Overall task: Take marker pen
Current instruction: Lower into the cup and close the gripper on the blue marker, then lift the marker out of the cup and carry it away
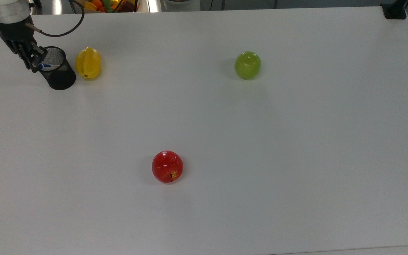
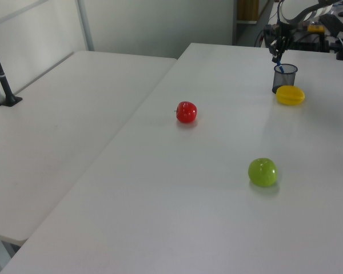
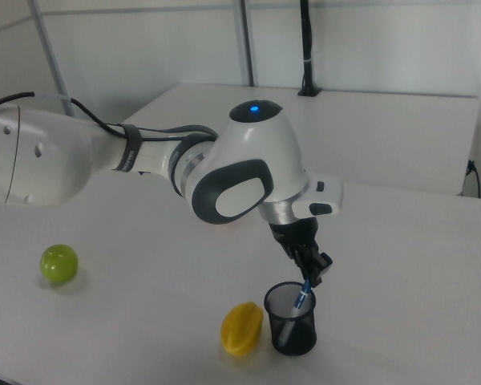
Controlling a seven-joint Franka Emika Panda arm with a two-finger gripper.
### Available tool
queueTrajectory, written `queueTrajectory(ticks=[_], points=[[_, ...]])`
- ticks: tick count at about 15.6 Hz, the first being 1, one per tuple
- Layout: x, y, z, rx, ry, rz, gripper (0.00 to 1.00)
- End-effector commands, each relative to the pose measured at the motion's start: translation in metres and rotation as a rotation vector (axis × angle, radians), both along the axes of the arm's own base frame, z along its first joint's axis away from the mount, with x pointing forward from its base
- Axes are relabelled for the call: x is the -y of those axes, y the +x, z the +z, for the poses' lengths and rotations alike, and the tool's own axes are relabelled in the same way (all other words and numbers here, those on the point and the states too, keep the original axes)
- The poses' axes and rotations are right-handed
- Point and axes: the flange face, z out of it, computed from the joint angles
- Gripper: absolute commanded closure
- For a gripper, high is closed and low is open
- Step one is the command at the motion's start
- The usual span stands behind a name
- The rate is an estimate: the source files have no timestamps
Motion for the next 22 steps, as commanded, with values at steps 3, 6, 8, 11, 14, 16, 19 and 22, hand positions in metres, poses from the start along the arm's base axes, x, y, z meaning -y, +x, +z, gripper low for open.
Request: queueTrajectory(ticks=[3,6,8,11,14,16,19,22], points=[[0.0,-0.002,0.005,0.03,0.001,0.013,0.89],[-0.001,0.002,0.031,0.067,-0.009,0.017,0.89],[-0.006,0.001,0.052,0.101,-0.013,0.026,0.89],[-0.011,0.004,0.085,0.152,-0.026,0.041,0.89],[-0.018,0.005,0.115,0.166,-0.019,0.054,0.89],[-0.029,0.003,0.138,0.166,-0.003,0.073,0.88],[-0.048,0.001,0.155,0.127,0.037,0.101,0.88],[-0.083,0.007,0.146,0.045,0.087,0.153,0.88]])
